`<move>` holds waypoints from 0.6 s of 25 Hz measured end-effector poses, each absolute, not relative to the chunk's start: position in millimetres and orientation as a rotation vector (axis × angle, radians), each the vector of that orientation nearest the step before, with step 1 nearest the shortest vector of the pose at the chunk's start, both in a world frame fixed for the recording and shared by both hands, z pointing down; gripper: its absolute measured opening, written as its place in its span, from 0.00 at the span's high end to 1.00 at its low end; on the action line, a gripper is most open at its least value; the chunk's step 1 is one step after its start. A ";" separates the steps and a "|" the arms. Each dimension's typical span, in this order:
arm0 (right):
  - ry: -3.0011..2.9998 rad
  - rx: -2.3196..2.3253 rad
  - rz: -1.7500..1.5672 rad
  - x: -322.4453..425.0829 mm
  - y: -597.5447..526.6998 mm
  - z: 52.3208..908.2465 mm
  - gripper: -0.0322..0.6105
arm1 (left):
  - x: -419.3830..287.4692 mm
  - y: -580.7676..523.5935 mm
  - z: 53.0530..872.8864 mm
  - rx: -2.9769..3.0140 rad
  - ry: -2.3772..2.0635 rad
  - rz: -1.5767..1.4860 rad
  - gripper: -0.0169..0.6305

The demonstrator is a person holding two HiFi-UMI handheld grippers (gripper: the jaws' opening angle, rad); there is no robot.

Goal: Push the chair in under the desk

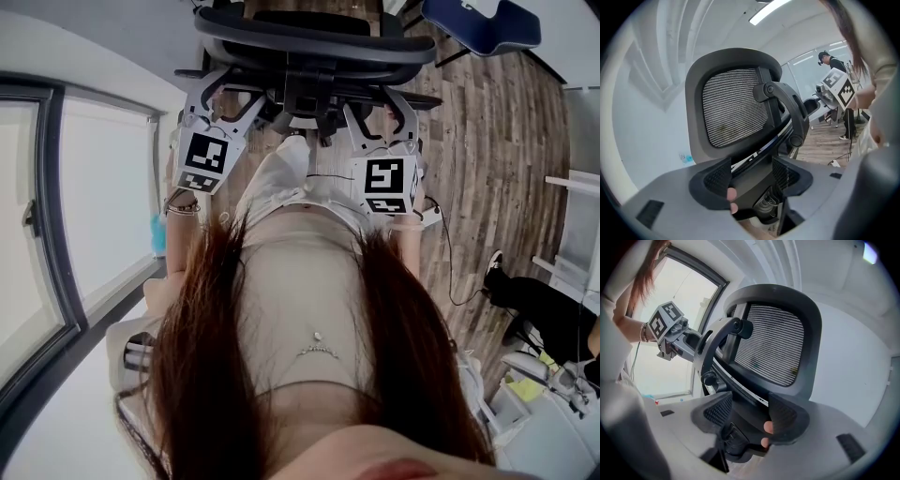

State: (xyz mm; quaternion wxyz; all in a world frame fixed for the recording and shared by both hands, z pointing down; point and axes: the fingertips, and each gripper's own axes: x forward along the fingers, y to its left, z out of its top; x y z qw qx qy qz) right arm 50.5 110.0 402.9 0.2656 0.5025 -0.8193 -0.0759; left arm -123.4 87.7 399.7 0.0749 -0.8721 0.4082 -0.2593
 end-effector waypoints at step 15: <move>-2.200 1.374 -0.188 51.7 92.4 404.9 0.56 | -123.9 71.6 400.4 -2.599 1.263 -0.762 0.57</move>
